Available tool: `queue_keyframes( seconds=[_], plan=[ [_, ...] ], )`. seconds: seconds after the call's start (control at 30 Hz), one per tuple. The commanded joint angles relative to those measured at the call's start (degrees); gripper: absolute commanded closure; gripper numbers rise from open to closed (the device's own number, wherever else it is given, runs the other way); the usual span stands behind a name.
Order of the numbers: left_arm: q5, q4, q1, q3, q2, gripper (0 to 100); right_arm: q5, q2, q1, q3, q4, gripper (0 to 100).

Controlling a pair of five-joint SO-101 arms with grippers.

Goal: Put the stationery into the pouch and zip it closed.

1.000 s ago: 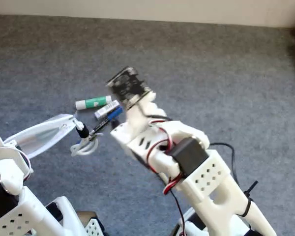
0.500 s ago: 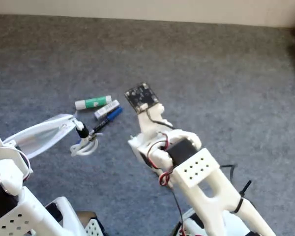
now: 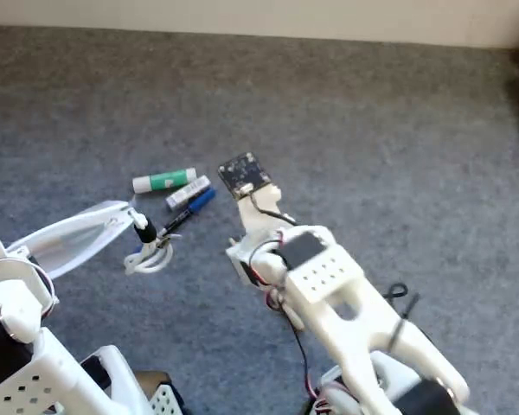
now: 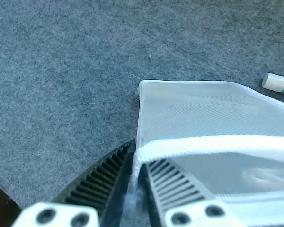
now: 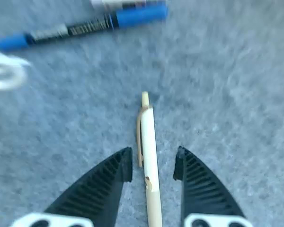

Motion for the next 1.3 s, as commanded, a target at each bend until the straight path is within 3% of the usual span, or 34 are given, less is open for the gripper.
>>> queue_keyframes(
  seconds=[0.0, 0.77, 1.0, 1.27],
  plan=[
    [-0.26, -0.09, -0.57, -0.4, 0.22, 99, -0.7, 5.93, 0.48, -4.79, -2.33, 85.4],
    [-0.26, -0.09, -0.48, -0.31, 0.22, 99, -0.44, 26.95, -1.1, -14.2, -2.15, 85.8],
    [-0.26, 0.0, -0.48, -0.31, 0.22, 99, -0.44, 26.86, -1.89, -13.93, -2.15, 99.6],
    [-0.35, 0.0, -0.48, -0.31, 0.22, 99, -0.44, 26.77, -1.71, -14.37, 0.4, 99.3]
  ],
)
